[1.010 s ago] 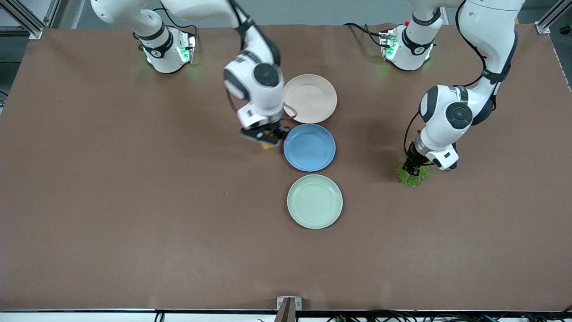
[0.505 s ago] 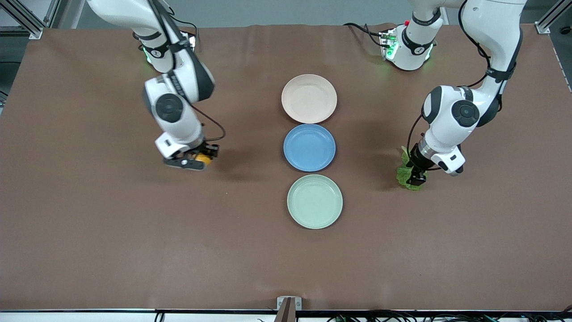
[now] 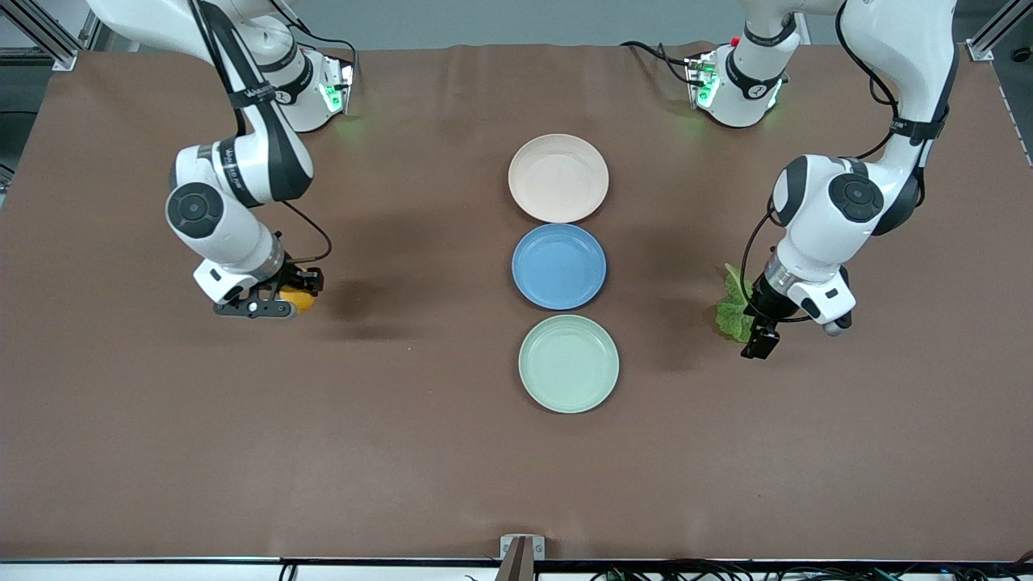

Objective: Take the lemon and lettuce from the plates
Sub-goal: 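Carry the lettuce aside with the left gripper while the right gripper lifts the lemon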

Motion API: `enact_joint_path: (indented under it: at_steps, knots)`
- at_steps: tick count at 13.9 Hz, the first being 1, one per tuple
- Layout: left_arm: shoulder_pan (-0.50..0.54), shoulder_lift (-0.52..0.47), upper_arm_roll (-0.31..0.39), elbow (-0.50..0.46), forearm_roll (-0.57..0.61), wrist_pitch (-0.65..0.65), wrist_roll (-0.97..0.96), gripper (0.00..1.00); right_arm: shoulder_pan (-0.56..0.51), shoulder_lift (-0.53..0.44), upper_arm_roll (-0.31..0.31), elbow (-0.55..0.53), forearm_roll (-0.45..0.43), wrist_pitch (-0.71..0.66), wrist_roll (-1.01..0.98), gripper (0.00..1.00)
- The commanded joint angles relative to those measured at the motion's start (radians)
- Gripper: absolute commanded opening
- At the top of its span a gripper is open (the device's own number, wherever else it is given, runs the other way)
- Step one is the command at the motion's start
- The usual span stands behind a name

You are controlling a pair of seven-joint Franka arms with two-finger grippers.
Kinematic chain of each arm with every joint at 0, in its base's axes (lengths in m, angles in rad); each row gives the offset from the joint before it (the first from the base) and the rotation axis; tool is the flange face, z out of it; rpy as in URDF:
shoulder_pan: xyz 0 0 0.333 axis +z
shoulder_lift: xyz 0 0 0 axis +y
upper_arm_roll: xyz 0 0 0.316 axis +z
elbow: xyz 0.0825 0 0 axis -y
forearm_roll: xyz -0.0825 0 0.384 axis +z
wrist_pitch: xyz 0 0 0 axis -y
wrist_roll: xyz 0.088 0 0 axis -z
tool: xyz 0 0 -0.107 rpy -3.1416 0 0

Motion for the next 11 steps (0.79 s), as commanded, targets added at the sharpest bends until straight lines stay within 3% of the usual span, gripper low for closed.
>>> enact_joint_path:
  at_steps: [1, 5, 11]
  knots:
    - [0.002, -0.008, -0.004, 0.009, 0.020, -0.032, 0.225, 1.00, -0.088, -0.032, 0.024, -0.039, 0.018, 0.016, -0.112, 0.00]
    - [0.011, -0.028, -0.005, 0.041, 0.018, -0.193, 0.657, 1.00, -0.147, -0.007, 0.021, -0.081, 0.185, 0.060, -0.348, 0.01]
    - [0.060, -0.091, -0.002, 0.084, 0.006, -0.420, 1.196, 1.00, -0.102, 0.033, 0.021, -0.181, 0.201, 0.229, -0.376, 0.01]
